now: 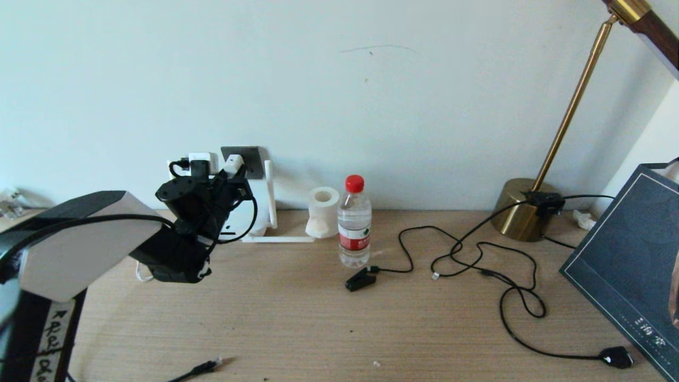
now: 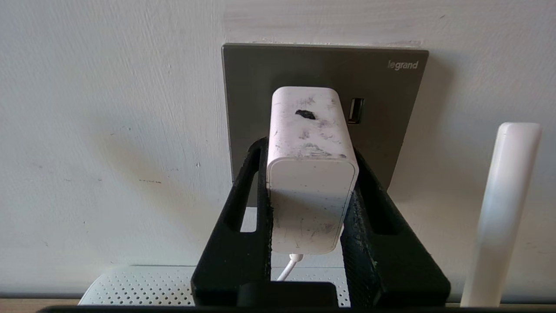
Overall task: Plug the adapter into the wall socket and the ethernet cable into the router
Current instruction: Plug plug into socket
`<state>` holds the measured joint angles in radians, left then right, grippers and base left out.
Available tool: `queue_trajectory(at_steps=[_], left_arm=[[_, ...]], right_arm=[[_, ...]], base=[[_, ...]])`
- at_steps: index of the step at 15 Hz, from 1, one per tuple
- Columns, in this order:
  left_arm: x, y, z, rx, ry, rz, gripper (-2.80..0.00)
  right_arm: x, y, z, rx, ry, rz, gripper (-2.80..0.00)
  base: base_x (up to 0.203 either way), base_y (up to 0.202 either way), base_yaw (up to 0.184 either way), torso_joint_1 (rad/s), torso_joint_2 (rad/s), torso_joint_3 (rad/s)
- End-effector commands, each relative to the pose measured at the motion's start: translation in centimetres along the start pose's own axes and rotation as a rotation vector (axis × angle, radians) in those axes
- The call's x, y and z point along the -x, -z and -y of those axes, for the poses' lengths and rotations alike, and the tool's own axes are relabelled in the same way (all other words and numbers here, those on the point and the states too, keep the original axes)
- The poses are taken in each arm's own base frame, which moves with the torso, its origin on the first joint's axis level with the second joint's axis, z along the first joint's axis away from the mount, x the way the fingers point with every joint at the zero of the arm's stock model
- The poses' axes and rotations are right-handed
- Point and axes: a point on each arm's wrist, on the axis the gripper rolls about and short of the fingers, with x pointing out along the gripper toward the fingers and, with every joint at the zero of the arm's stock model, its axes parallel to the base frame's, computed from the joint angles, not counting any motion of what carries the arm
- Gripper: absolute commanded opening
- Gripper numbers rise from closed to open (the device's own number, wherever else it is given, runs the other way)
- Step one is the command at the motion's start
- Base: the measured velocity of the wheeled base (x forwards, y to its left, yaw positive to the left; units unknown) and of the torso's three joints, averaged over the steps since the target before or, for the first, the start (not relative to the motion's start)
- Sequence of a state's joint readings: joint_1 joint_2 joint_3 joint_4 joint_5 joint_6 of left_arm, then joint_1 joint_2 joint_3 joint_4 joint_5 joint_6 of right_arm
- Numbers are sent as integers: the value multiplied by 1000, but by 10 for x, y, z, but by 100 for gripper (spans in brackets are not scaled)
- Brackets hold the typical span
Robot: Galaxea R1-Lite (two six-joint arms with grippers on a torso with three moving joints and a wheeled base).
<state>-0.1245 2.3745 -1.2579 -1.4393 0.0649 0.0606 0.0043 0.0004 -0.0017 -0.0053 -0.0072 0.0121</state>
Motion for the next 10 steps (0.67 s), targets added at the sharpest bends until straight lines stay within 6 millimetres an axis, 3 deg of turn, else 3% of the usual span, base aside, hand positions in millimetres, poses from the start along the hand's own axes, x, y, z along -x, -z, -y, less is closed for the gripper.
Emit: queue_trajectory(at_steps=[1, 10], left_arm=[[-3, -2, 0, -1, -2, 19, -280], [-6, 3, -9, -8, -15, 22, -280]], right_arm=[[0, 0, 0, 0, 0, 1, -280], [0, 0, 0, 0, 0, 0, -280]], base=[[0, 0, 0, 0, 0, 0], [0, 0, 0, 0, 0, 0]])
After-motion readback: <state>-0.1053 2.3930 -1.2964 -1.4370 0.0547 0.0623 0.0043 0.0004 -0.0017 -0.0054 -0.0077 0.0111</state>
